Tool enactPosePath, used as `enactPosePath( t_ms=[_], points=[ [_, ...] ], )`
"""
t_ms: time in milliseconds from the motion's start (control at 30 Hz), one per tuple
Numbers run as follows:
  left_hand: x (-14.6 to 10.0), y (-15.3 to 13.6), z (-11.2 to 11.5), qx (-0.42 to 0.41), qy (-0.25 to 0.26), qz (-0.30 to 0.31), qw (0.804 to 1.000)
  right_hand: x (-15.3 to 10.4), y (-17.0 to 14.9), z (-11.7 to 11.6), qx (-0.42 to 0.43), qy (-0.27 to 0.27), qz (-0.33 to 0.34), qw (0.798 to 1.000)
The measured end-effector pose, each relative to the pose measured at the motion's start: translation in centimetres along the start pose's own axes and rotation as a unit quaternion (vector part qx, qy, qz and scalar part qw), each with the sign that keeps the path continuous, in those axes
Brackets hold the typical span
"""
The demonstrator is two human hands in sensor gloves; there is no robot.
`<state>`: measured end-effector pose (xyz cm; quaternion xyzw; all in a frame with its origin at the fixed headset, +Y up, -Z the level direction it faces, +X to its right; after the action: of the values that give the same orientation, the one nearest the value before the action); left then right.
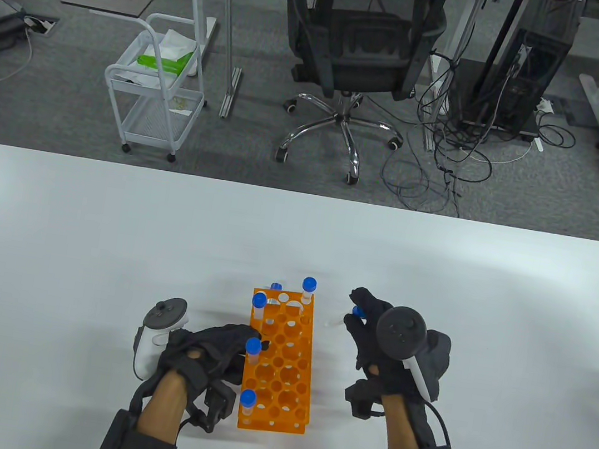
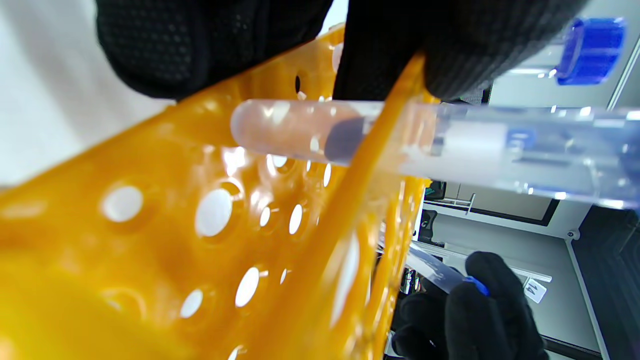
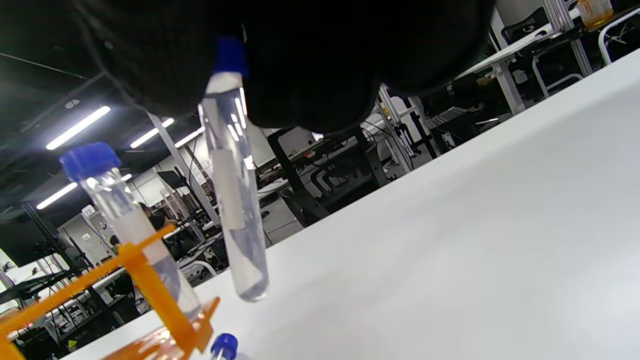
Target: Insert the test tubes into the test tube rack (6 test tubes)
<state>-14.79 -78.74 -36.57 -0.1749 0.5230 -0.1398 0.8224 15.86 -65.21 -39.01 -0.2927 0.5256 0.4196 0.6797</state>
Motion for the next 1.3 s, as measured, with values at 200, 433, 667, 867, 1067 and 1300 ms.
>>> enactPosePath(
  t_ms=[200,433,667,867,1067,1300],
  points=[
    [0.0,0.0,0.1,0.003,0.0,-0.002,1.0,-0.3,1.1,0.9,0.011,-0.015,0.012,1.0],
    [0.1,0.0,0.2,0.006,-0.001,-0.003,1.0,-0.8,2.6,1.6,0.022,-0.02,0.034,0.999],
    [0.1,0.0,0.2,0.006,-0.001,-0.004,1.0,-1.5,4.4,2.5,0.05,-0.019,0.057,0.997],
    [0.1,0.0,0.2,0.006,-0.001,-0.004,1.0,-2.1,5.8,2.6,0.075,0.001,0.077,0.994],
    [0.1,0.0,0.2,0.004,-0.004,0.0,1.0,-2.5,6.6,1.7,0.077,0.026,0.09,0.993],
    [0.1,0.0,0.2,0.005,-0.003,0.001,1.0,-2.9,7.4,0.4,0.044,0.044,0.11,0.992]
  ],
)
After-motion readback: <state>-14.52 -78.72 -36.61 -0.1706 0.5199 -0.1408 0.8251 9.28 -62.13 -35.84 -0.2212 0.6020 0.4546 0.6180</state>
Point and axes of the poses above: the tracker on the back of each hand, its own y axis roughly to the thumb side, its own x axis roughly from the wrist to the fingertips, z = x × y, the point moved 4 cm from there along x, roughly from the wrist to the fingertips, and after that the axes turned 7 degrees about -y, right-handed, at the moved point
